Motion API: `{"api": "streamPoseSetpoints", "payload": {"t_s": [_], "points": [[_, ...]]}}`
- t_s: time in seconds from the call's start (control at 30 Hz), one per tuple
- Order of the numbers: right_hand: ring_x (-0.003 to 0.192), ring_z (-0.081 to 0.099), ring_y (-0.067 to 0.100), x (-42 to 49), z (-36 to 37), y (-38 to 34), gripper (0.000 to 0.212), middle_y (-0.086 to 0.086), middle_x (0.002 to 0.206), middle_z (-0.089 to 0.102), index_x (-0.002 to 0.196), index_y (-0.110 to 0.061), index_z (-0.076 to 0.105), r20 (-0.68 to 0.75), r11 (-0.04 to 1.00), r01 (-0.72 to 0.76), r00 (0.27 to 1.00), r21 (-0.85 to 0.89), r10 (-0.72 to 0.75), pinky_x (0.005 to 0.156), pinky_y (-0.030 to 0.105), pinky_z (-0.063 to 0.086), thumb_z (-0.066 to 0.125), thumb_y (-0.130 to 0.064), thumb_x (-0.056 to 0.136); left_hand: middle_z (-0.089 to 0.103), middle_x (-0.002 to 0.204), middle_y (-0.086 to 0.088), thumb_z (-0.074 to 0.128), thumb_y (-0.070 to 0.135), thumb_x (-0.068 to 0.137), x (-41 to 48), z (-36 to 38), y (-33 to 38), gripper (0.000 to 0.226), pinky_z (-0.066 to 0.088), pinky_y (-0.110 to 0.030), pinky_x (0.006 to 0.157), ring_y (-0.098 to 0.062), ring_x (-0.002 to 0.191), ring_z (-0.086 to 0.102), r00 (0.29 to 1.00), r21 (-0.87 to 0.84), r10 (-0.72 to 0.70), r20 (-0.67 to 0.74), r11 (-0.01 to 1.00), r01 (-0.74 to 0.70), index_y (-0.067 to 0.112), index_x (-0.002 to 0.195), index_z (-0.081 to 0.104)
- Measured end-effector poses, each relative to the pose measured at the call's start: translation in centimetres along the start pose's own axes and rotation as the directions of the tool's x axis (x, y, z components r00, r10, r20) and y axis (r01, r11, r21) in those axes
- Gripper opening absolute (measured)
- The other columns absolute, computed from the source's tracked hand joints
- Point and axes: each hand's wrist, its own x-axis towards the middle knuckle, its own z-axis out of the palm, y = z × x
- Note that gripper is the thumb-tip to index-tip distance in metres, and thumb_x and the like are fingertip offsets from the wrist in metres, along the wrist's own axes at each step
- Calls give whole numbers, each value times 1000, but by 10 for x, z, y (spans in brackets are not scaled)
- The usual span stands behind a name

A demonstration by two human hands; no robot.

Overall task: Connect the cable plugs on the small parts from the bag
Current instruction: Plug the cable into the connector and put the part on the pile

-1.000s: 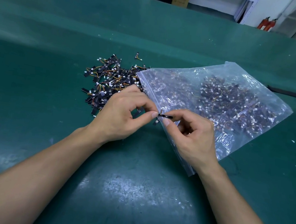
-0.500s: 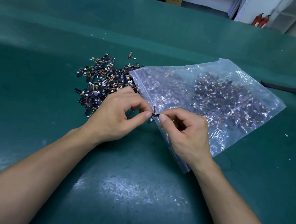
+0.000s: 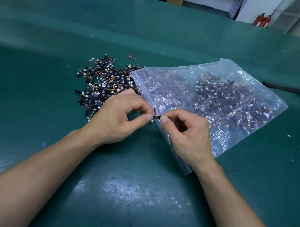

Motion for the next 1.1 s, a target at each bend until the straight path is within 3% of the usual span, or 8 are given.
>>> {"api": "streamPoseSetpoints", "payload": {"t_s": [0.13, 0.33, 0.43, 0.53, 0.7, 0.83, 1.1], "points": [[47, 47, 1, 0, 1, -2, 29, -17, 56, 62, 69, -39, 65, -4, 998, -51, 999, 47, 51, 52, 12, 36, 69, -21, 91, 69, 83, 8, 74, 18, 85, -1, -1, 0, 6, 48, -33, 72, -20, 79, 57, 1000, -15, 7, -25, 1000, -7, 14, 88, 71], [45, 44, 1, 1, 0, 0, 28, -19, 53, 59, 69, -37, 68, 33, 997, -56, 998, 62, 55, 50, 10, 31, 67, -24, 93, 69, 81, 3, 81, 18, 83, 2, -2, -2, 12, 47, -36, 69, -24, 73, 55, 994, 41, 54, -90, 998, -51, 11, 85, 72], [48, 46, 5, 0, -1, 1, 9, -16, 65, 66, 84, -34, 73, 16, 994, -55, 998, 93, 53, 51, 16, 36, 67, -31, 90, 68, 79, 5, 77, 19, 87, 2, -2, -2, 11, 46, -32, 70, -22, 73, 54, 993, 60, 60, -99, 997, -55, 11, 82, 73], [46, 44, 9, -1, -2, 4, 21, -15, 78, 69, 104, -28, 72, -3, 996, -15, 1000, 86, 15, 52, 14, 36, 72, -24, 84, 67, 78, 4, 76, 16, 88, 2, -3, -3, 10, 45, -29, 72, -21, 73, 52, 994, 81, 52, -98, 996, -44, 10, 82, 72], [52, 48, 6, 1, 0, 7, 8, -17, 78, 69, 90, -18, 78, -48, 992, 112, 992, -59, -114, 56, 10, 35, 80, -11, 86, 66, 81, 8, 77, 15, 89, 2, -4, -2, 9, 42, -24, 73, -18, 75, 51, 993, 96, 84, -81, 992, -76, 10, 83, 72], [56, 51, 2, 2, -2, 8, 3, -7, 79, 72, 88, -14, 79, -70, 984, 170, 982, -59, -174, 57, 12, 36, 79, -11, 87, 68, 83, 5, 77, 21, 88, 1, -3, -2, 13, 45, -30, 72, -23, 76, 54, 992, 85, 88, -93, 993, -80, 10, 87, 72], [51, 49, 10, 1, -1, 11, 13, -12, 82, 70, 96, -16, 79, -76, 986, 148, 985, -73, -154, 56, 11, 37, 83, -14, 84, 67, 79, 8, 77, 21, 89, 3, -3, -2, 13, 42, -25, 73, -18, 75, 52, 989, 104, 114, -99, 989, -104, 13, 79, 73]]}}
